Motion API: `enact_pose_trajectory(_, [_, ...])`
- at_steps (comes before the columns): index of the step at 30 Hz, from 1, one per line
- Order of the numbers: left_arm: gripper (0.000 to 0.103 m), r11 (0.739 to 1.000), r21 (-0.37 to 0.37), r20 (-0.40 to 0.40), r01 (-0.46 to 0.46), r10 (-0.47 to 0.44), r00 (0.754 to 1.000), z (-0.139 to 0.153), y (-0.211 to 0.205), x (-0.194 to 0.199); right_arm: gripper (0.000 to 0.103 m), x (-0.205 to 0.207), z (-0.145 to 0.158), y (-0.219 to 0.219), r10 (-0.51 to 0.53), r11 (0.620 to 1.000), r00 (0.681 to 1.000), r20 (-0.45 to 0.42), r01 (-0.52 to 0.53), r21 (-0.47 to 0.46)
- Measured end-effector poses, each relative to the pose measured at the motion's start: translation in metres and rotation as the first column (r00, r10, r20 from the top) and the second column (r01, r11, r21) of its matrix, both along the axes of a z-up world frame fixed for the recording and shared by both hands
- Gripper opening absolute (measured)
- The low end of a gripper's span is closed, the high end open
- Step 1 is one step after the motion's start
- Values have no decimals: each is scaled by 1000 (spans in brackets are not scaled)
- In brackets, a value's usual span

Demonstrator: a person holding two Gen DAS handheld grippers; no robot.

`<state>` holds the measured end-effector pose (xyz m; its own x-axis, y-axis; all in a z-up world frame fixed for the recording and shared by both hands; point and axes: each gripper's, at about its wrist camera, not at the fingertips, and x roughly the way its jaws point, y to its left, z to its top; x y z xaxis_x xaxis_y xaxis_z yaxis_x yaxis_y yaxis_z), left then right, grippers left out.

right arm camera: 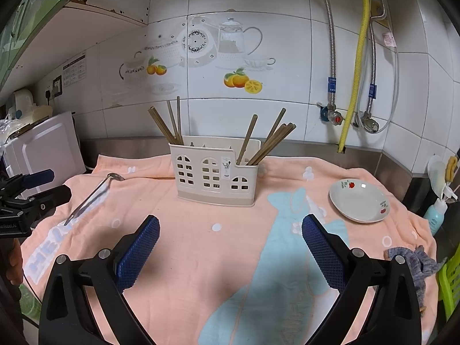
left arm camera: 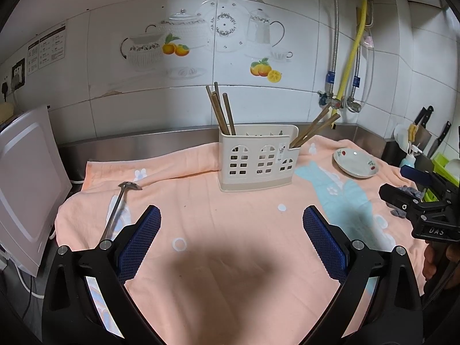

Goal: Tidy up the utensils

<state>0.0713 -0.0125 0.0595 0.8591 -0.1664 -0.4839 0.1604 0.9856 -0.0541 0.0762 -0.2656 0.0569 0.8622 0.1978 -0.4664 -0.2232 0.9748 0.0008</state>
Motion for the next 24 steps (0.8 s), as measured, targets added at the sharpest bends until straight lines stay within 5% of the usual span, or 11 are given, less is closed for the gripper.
enact_pose_trajectory(24, [98, 1000, 2, -7, 3, -3, 1000, -1, -1, 1, 96, 0, -2, 3, 9, 1000, 1000, -6, -9, 5])
